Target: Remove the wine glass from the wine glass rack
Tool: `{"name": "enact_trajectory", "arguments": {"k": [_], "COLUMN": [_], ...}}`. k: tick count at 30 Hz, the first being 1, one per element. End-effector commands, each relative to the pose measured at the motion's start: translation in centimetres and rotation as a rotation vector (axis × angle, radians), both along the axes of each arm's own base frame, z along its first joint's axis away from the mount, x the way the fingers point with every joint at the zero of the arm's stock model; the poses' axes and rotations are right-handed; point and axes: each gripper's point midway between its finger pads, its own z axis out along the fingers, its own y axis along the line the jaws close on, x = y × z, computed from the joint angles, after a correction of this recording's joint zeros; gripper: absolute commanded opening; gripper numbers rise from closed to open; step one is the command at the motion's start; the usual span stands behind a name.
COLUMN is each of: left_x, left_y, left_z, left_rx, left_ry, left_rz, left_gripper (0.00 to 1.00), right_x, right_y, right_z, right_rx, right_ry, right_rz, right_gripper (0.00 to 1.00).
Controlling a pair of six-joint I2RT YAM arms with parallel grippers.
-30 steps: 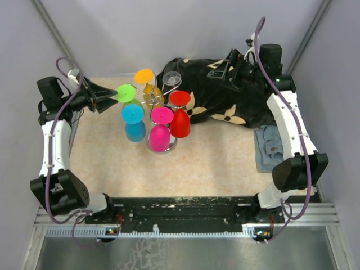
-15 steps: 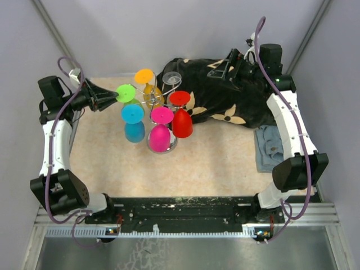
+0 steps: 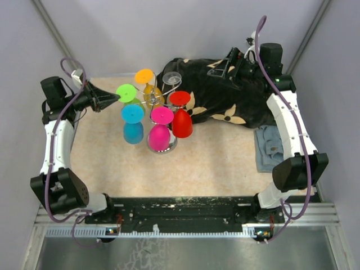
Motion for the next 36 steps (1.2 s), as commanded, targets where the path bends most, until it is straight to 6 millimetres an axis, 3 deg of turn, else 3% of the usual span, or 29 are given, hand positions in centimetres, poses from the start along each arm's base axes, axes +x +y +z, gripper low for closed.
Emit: {"name": "enact_trajectory", "arguments": {"k": [1, 11, 24, 30, 36], "left_x": [0.1, 0.9, 2.6, 3.4, 3.0], "left_y": [-0.2, 0.7, 1.3, 0.0, -1.3], "left_z": [0.0, 1.9, 2.0, 2.7, 2.7], "left_rx": [-0.016, -0.036, -0.060, -0.048, -0.040], "left_ry": [-0.003, 0.021, 0.045, 0.015, 0.009], "left_rz": [-0.024, 0.026, 0.035, -0.005, -0.040], "left_gripper": [0.00, 0.00, 0.00, 0.00, 0.00], "right_x": [0.2, 0.3, 0.6, 0.6, 0.4], "right_y": [0.4, 0.2, 0.2, 0.2, 0.1], "right_z": [1.3, 1.0, 0.9, 0.9, 0.8], "right_rx": [0.013, -0.002, -0.003, -0.005, -0.012], "right_ry": [-0.059, -0.052, -0.052, -0.056, -0.057], "right_rz": [0.009, 0.001, -0.004, -0.004, -0.004], "right_gripper": [0.87, 0.87, 0.87, 0.92, 0.96]}}
